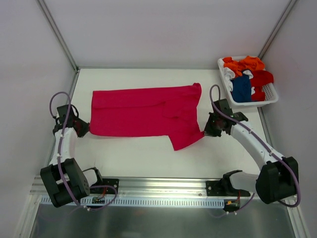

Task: Fold and stack the t-shirts
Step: Fold the tshirt

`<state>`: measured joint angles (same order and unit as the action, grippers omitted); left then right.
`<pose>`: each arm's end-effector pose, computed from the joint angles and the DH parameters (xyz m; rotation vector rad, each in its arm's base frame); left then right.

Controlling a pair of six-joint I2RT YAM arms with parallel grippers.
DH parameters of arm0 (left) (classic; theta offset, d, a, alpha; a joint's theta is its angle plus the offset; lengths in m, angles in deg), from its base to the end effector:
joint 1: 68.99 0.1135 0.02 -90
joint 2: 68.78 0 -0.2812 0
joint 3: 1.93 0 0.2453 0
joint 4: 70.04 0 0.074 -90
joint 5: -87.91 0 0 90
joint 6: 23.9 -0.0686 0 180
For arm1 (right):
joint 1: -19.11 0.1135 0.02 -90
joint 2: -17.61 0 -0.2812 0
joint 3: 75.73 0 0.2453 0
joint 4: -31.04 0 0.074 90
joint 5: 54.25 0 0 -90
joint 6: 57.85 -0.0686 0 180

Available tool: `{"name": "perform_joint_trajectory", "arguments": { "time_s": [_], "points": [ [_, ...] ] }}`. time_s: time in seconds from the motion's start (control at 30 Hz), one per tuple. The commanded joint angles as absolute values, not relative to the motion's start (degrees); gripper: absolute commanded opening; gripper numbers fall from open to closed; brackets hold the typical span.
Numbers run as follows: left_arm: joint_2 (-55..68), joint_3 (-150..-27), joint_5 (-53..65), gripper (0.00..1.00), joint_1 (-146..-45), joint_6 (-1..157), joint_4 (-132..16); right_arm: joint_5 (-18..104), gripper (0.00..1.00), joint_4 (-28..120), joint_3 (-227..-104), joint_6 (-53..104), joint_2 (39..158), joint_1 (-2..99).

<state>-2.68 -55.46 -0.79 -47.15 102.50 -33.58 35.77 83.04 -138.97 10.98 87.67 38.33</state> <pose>0.2224 0.0875 0.2095 -1.1742 2.1290 -0.1425 0.2280 0.0795 0.2267 0.0444 2.6192 0.2528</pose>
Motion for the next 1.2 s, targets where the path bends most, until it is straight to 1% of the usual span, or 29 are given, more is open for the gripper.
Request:
{"name": "perform_joint_trajectory", "arguments": {
  "time_s": [0.0,0.1,0.13,0.27,0.47,0.67,0.8,0.93,1.17],
  "points": [
    [-5.2,-59.8,-0.1,0.00,-46.8,98.2,-31.4,36.3,0.00,84.4,-145.8,14.7,88.8,36.3],
    [-4.3,-62.3,-1.0,0.00,-47.9,97.4,-31.3,37.1,0.00,83.8,-150.4,17.0,92.0,34.8],
    [-3.8,-63.1,-1.4,0.00,-48.0,97.7,-31.3,37.8,0.01,83.2,-153.8,17.5,92.9,34.3],
    [-1.2,-67.5,-1.7,0.00,-48.3,98.5,-31.4,39.1,0.00,81.1,-162.7,19.5,100.6,32.8],
    [4.9,-73.6,-4.4,0.00,-49.6,99.1,-31.4,42.9,0.00,79.6,-176.7,21.6,110.4,32.6],
    [11.6,-78.0,-5.9,0.00,-49.7,99.7,-32.0,44.5,0.00,79.4,-186.0,22.9,118.8,31.4],
    [16.7,-80.4,-6.0,0.00,-49.7,100.6,-33.2,46.0,0.00,80.3,-194.8,23.7,125.0,30.9],
    [21.9,-83.8,-5.7,0.00,-49.7,101.3,-33.8,47.3,0.01,81.4,-200.3,24.6,131.3,30.9],
    [29.6,-87.6,-6.0,0.00,-49.9,101.4,-35.1,47.4,0.00,82.5,-204.3,26.0,139.8,30.8]
  ]
}}
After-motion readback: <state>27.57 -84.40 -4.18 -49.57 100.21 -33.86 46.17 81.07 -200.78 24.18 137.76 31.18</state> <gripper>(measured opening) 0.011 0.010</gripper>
